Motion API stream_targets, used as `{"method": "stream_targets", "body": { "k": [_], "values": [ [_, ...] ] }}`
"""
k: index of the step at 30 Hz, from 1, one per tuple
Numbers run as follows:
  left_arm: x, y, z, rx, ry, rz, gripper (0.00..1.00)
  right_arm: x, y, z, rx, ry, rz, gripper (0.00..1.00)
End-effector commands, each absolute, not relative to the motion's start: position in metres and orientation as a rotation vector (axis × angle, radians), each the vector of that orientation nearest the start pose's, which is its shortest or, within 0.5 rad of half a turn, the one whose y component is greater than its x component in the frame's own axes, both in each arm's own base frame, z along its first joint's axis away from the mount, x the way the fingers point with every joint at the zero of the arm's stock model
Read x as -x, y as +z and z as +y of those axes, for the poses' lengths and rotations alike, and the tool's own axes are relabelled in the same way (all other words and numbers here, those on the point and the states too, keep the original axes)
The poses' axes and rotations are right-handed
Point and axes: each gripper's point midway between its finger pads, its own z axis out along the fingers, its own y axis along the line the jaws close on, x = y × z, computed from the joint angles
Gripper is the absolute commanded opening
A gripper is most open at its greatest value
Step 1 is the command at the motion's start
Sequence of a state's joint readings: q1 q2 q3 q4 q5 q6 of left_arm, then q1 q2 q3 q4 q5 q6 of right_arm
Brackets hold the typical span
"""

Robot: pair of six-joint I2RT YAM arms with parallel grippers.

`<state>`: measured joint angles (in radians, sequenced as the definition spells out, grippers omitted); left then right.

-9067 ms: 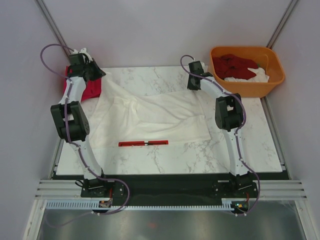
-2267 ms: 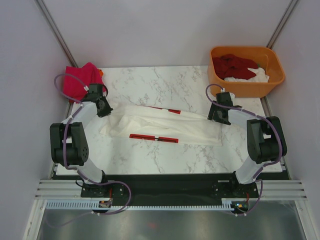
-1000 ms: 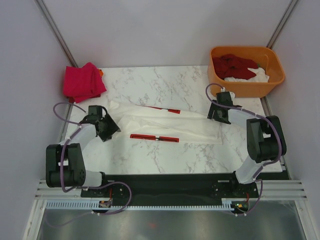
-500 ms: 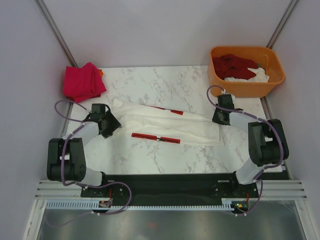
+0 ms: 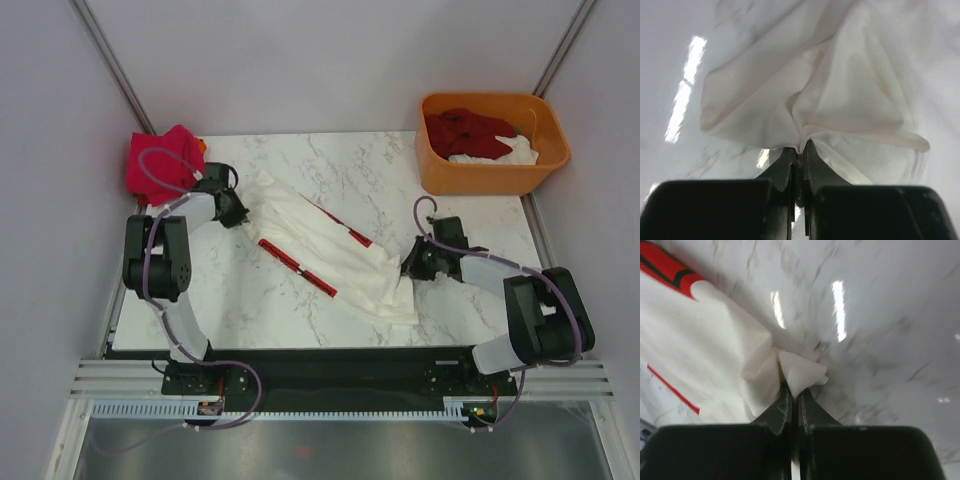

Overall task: Fold and stack the t-shirts
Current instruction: Fold the tshirt

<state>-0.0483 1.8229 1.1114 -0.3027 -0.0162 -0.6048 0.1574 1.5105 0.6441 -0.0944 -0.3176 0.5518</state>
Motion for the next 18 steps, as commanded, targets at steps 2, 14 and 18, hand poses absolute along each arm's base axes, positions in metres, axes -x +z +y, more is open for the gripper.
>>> {"method": "stream_targets", "body": {
  "k": [2, 14, 18],
  "values": [
    [-0.484, 0.044, -0.086, 0.412, -0.373, 2.496, 0.02, -0.233, 0.03, 0.182, -0.414, 0.961, 2.628, 0.0],
    [-0.623, 0.048, -0.205, 0.068, -0.794, 2.372, 0.67, -0.138, 0.075, 0.35, -0.022, 1.16, 2.623, 0.98],
    [-0.635, 0.12, -0.215, -0.047, -0.85, 2.215, 1.0, -0.121, 0.07, 0.362, 0.176, 0.931, 2.649, 0.98]
  ]
}}
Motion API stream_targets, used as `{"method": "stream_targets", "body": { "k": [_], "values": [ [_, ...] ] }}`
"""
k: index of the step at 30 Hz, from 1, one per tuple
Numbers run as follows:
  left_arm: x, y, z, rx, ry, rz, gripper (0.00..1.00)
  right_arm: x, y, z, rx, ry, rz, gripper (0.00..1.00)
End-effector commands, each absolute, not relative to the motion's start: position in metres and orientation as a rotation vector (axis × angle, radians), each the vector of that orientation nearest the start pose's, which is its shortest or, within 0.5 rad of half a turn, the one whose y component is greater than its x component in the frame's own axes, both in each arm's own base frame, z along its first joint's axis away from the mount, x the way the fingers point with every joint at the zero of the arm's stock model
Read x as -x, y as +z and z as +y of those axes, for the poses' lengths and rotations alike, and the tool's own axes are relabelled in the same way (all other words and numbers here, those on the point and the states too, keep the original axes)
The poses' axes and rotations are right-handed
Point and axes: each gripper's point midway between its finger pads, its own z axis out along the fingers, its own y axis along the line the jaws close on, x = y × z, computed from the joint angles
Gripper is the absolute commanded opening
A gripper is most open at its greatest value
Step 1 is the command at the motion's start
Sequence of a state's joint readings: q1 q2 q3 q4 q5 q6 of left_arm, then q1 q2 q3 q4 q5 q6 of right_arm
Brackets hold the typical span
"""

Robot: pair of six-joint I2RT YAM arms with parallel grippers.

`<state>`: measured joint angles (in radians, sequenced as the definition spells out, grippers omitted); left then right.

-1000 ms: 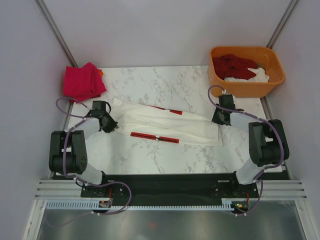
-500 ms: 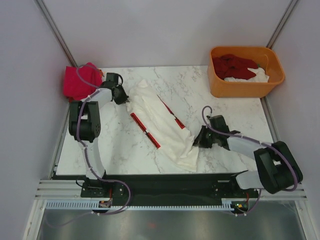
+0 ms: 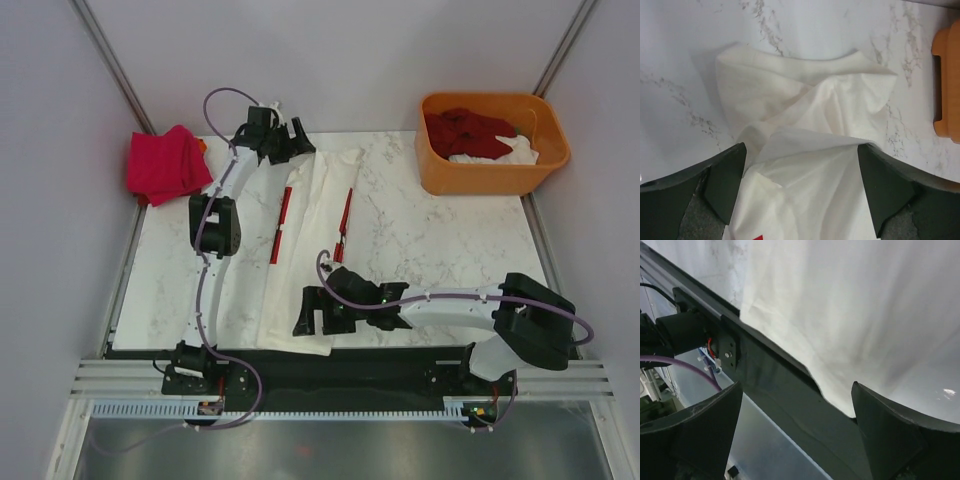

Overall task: Fold and stack the t-shirts
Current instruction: Fold the tshirt

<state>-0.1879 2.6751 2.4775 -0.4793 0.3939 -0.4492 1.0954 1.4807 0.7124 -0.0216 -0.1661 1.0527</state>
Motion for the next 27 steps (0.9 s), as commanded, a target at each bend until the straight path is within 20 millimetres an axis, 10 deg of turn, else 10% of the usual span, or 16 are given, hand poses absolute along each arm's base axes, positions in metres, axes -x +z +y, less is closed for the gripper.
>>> {"method": "stream_targets", "body": {
  "k": [1, 2, 9, 13, 17, 18, 19, 20, 22, 23, 27],
  "values": [
    [-0.635, 0.134, -0.212, -0.058, -0.827, 2.191, 1.0, -0.127, 0.073, 0.359, 0.175, 0.887, 2.63, 0.98],
    [-0.636, 0.175, -0.202, -0.069, -0.769, 2.126, 1.0, -0.13, 0.077, 0.349, 0.18, 0.833, 2.615, 0.98],
    [-0.598, 0.275, -0.118, 0.033, -0.539, 2.023, 1.0, -0.174, 0.115, 0.286, 0.173, 0.442, 2.438, 0.98],
    [-0.566, 0.285, -0.072, 0.135, -0.425, 2.06, 1.0, -0.189, 0.117, 0.259, 0.117, 0.374, 2.426, 0.98],
    [-0.49, 0.275, -0.069, 0.217, -0.494, 2.171, 0.97, -0.193, 0.118, 0.26, 0.102, 0.443, 2.413, 0.98],
    [-0.461, 0.228, -0.072, 0.261, -0.51, 2.289, 0.97, -0.193, 0.115, 0.264, 0.105, 0.466, 2.42, 0.97],
    [-0.435, 0.241, -0.079, 0.247, -0.525, 2.267, 0.96, -0.194, 0.111, 0.27, 0.108, 0.509, 2.417, 0.96],
    [-0.402, 0.194, -0.081, 0.29, -0.518, 2.385, 0.95, -0.187, 0.101, 0.28, 0.143, 0.568, 2.466, 0.95],
    [-0.359, 0.186, -0.089, 0.326, -0.537, 2.398, 0.93, -0.182, 0.084, 0.294, 0.181, 0.621, 2.518, 0.93],
    [-0.326, 0.146, -0.088, 0.375, -0.516, 2.49, 0.92, -0.179, 0.08, 0.3, 0.195, 0.648, 2.536, 0.92],
    [-0.252, 0.115, -0.108, 0.39, -0.636, 2.547, 0.86, -0.165, 0.077, 0.317, 0.227, 0.799, 2.56, 0.81]
  ]
}}
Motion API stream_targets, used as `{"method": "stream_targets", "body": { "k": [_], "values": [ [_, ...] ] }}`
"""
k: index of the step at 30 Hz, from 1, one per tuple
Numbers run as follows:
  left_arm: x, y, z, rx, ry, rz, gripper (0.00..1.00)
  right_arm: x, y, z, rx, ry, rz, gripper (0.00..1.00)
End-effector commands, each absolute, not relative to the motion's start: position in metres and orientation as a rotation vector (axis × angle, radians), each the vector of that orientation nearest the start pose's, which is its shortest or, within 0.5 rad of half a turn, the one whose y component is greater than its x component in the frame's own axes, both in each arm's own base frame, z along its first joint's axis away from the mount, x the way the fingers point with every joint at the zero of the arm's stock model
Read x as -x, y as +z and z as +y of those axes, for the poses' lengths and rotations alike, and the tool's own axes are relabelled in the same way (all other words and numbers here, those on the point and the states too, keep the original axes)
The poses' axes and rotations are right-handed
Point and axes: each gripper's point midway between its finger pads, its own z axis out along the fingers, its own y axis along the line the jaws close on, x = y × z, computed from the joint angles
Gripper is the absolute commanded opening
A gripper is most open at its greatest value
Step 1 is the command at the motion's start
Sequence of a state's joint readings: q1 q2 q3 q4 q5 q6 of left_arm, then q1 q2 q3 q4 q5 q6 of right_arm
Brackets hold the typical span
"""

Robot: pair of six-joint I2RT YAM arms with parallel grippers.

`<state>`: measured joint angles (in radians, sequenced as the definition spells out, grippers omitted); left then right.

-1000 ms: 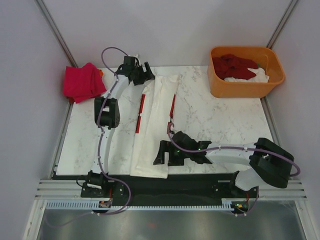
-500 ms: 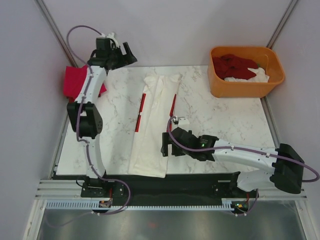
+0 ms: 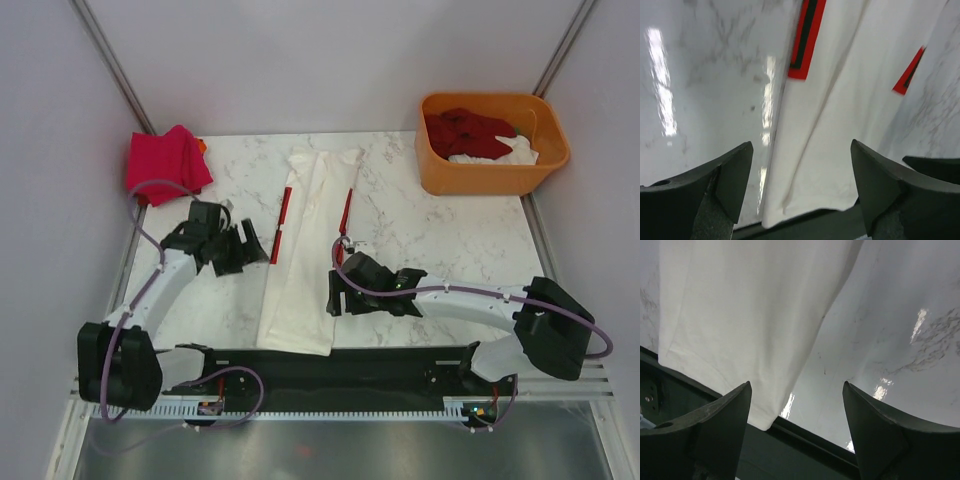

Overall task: Fold and stack the t-shirts
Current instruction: Fold the tshirt

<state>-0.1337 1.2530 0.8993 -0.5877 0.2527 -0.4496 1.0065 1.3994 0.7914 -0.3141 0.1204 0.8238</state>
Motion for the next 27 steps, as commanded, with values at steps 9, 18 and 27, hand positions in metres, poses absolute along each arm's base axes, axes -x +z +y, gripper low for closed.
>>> {"method": "stream_targets", "body": {
  "k": [9, 18, 27],
  "values": [
    [-0.179, 0.109, -0.151, 0.078, -0.761, 2.546, 0.85, -0.161, 0.08, 0.294, 0.197, 0.764, 2.543, 0.86],
    [-0.137, 0.031, -0.111, 0.864, -0.367, 2.641, 0.65, -0.158, 0.093, 0.278, 0.217, 0.745, 2.528, 0.88],
    [-0.126, 0.01, -0.09, 0.83, -0.126, 2.659, 0.63, -0.157, 0.093, 0.266, 0.246, 0.717, 2.539, 0.88]
  ]
}}
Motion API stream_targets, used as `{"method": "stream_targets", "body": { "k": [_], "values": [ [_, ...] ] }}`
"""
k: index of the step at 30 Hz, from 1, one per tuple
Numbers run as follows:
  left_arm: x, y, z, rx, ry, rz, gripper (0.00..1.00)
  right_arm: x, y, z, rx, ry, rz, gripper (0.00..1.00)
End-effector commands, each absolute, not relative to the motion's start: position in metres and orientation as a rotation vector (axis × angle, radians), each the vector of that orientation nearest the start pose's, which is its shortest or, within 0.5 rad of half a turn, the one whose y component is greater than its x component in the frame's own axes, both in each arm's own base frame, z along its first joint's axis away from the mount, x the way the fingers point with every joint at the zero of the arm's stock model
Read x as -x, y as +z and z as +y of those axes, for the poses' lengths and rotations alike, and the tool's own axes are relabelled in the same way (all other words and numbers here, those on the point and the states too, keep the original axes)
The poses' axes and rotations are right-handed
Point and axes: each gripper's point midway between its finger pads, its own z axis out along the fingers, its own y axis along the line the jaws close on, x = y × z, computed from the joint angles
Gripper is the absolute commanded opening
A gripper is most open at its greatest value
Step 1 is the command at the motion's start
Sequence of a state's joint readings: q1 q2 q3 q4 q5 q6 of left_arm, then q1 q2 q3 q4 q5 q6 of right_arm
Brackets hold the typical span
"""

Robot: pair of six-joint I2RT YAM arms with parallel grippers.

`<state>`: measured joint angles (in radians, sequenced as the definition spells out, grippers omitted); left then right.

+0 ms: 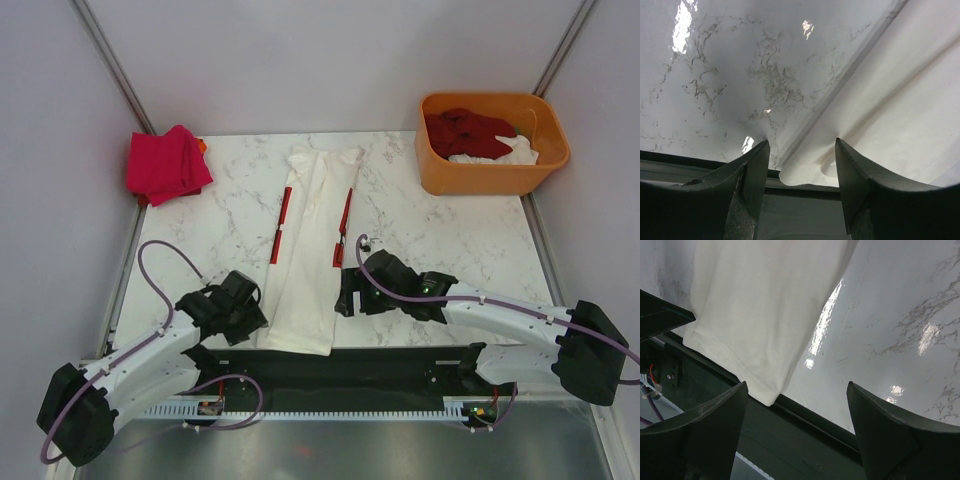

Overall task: Fold and stack the t-shirts
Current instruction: Fold the tshirt

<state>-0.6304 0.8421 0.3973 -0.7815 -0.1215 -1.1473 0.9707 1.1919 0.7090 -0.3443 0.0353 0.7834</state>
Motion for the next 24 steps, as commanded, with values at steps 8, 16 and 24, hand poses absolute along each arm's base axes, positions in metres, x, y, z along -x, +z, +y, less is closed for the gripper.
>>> {"method": "stream_targets", "body": {
  "k": [8, 16, 24],
  "values": [
    [-0.12, 0.015, -0.109, 0.769, -0.243, 2.693, 0.54, -0.164, 0.087, 0.256, 0.222, 0.687, 2.548, 0.89],
    [-0.112, 0.014, -0.126, 0.694, -0.278, 2.736, 0.51, -0.166, 0.089, 0.252, 0.209, 0.69, 2.542, 0.89],
    [-0.113, 0.018, -0.13, 0.672, -0.308, 2.714, 0.02, -0.164, 0.084, 0.246, 0.194, 0.683, 2.554, 0.89]
  ]
}}
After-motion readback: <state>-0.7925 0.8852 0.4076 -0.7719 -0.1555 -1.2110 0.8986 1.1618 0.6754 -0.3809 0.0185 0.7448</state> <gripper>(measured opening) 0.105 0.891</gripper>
